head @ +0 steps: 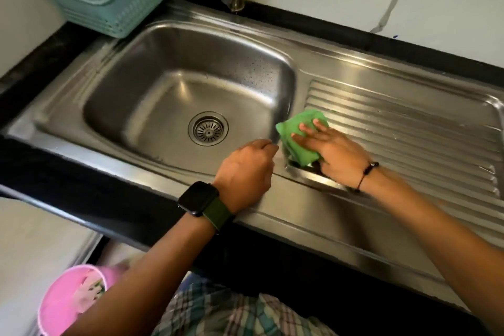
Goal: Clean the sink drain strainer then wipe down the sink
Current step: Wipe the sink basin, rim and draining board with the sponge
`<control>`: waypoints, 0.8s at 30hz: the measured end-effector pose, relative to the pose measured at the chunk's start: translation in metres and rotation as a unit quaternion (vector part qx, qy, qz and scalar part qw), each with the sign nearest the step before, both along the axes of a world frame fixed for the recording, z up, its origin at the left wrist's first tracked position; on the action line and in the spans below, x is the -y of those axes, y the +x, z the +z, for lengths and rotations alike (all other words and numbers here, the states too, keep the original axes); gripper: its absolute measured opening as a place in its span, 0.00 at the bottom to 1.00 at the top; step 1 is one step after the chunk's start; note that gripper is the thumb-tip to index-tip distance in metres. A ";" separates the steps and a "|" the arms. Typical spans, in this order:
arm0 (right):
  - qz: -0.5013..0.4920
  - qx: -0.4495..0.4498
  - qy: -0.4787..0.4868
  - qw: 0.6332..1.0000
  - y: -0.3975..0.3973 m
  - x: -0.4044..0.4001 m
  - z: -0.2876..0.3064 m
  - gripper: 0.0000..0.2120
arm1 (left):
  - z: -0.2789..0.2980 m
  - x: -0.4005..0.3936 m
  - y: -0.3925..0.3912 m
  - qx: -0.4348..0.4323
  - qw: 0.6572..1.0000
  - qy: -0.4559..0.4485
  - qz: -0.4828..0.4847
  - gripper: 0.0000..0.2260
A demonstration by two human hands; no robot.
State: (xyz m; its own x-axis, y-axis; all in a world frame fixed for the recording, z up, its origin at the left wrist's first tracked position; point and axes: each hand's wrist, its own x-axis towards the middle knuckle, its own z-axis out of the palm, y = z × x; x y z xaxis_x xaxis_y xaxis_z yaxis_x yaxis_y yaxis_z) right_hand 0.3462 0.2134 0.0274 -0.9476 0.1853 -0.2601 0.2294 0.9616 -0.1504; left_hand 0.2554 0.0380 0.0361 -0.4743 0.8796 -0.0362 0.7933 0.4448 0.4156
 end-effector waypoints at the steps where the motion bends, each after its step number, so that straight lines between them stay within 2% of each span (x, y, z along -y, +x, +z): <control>1: 0.027 0.001 -0.007 1.000 0.004 0.019 -0.001 0.30 | 0.002 0.005 -0.003 0.014 1.000 0.002 0.022 0.15; 4: 0.083 0.007 -0.021 0.996 0.006 0.091 -0.008 0.28 | 0.005 0.024 -0.015 0.044 0.996 0.017 0.076 0.20; 7: 0.089 0.006 -0.063 0.994 -0.008 0.148 -0.013 0.29 | 0.005 0.048 -0.026 0.049 0.989 0.023 0.135 0.23; 10: 0.107 -0.023 -0.127 0.986 -0.003 0.145 -0.008 0.29 | 0.003 0.069 -0.030 0.059 0.979 0.014 0.193 0.25; 16: 0.178 -0.002 -0.185 0.967 0.020 0.114 -0.002 0.34 | 0.001 0.104 -0.022 0.076 0.968 -0.015 0.240 0.25; 21: 0.173 -0.027 -0.231 0.957 -0.041 0.153 -0.003 0.28 | 0.006 0.132 -0.026 0.061 0.951 0.012 0.303 0.22; 24: 0.175 -0.031 -0.244 0.953 -0.098 0.187 -0.002 0.25 | 0.011 0.147 -0.032 0.055 0.938 0.039 0.341 0.24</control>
